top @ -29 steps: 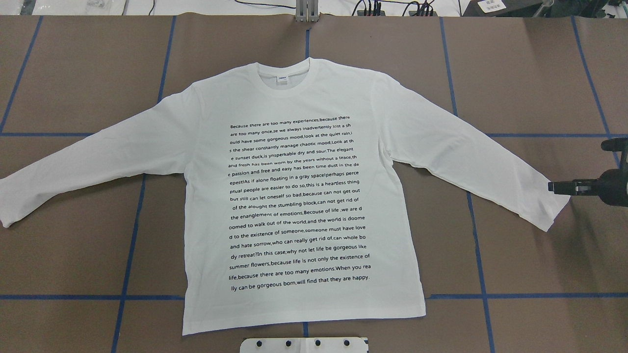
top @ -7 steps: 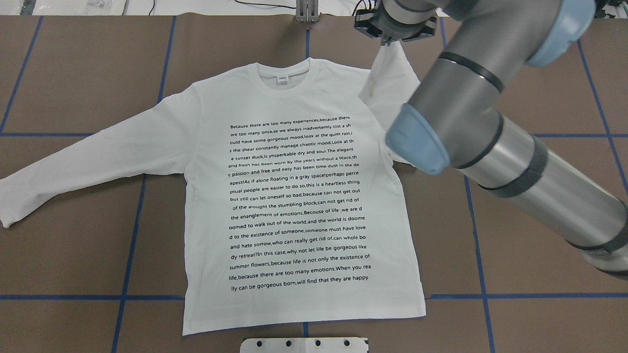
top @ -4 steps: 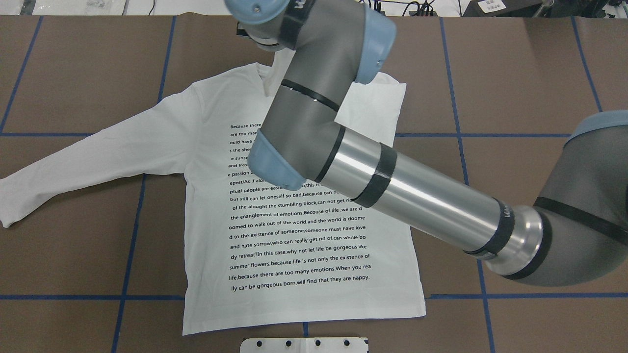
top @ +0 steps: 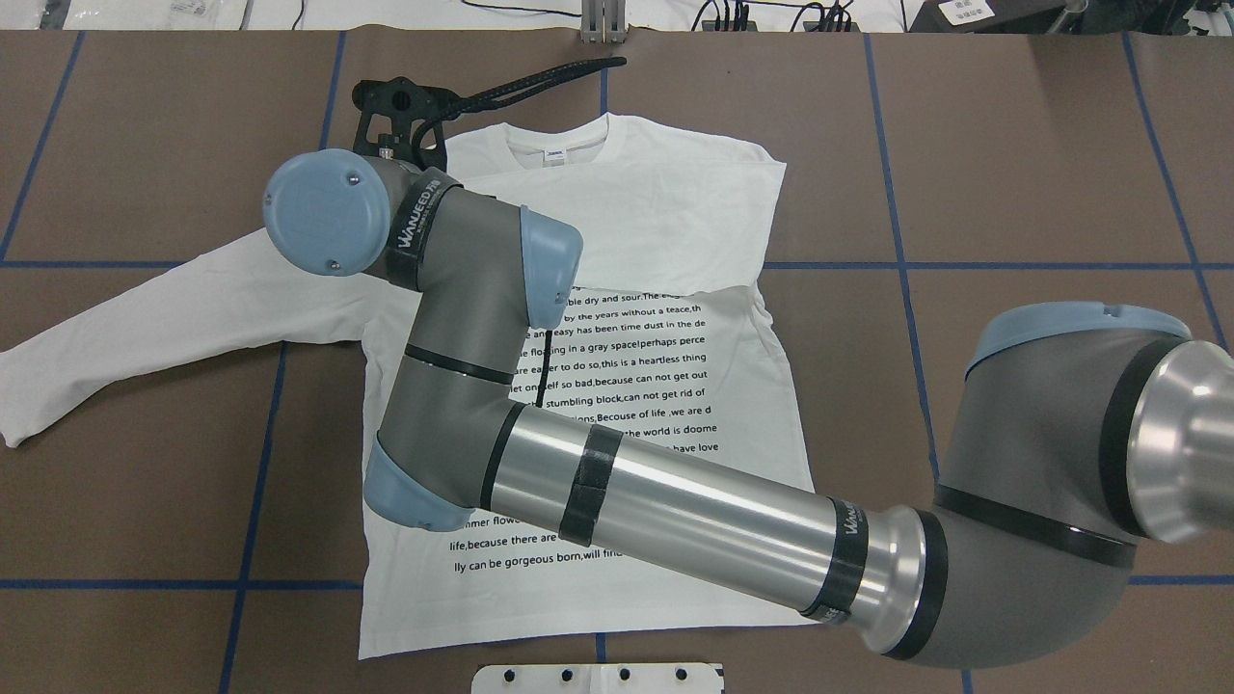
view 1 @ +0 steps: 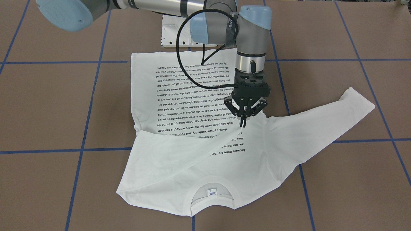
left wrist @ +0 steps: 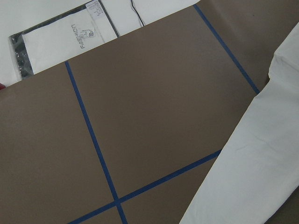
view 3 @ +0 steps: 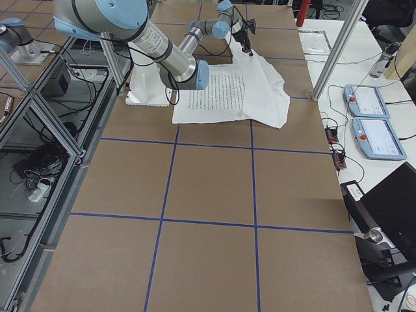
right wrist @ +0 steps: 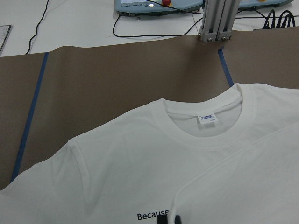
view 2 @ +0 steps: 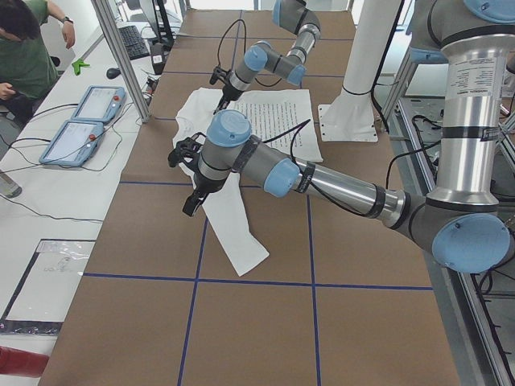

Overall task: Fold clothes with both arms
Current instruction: 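Grasp the sleeve nearest the right gripper and fold it across the shirt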

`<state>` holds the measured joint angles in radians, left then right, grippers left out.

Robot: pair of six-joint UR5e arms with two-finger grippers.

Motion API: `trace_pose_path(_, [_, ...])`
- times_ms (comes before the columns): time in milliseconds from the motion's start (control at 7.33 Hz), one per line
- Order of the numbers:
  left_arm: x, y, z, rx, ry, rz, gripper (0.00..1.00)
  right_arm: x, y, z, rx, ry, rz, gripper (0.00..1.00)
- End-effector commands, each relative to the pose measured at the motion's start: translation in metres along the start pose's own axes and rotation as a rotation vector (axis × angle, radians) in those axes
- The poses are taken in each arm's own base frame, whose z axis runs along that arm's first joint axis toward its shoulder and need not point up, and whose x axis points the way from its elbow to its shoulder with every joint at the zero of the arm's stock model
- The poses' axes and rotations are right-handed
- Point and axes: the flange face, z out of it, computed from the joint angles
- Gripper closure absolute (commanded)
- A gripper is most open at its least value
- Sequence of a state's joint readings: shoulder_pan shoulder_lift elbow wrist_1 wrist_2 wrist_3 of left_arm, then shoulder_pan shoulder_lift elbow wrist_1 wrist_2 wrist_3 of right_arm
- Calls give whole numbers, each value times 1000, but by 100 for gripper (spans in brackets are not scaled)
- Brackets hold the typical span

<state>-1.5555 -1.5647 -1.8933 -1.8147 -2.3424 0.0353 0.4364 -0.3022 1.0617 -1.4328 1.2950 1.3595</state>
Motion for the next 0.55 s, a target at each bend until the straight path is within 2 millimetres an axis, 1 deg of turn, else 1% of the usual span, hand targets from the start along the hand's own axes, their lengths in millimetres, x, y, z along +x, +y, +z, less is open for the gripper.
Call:
trace_pose_path(0, [0,0,0,0,0,0,0,-8,15,8,-1,-17,19,0])
trace_pose_path(273, [0,0,0,0,-2,0,0,-24,-3,-14,6,-49,38,0])
trace_pose_path(409, [-1,0,0,0,-2,0,0,-21,-23,-17,0,-54,56,0])
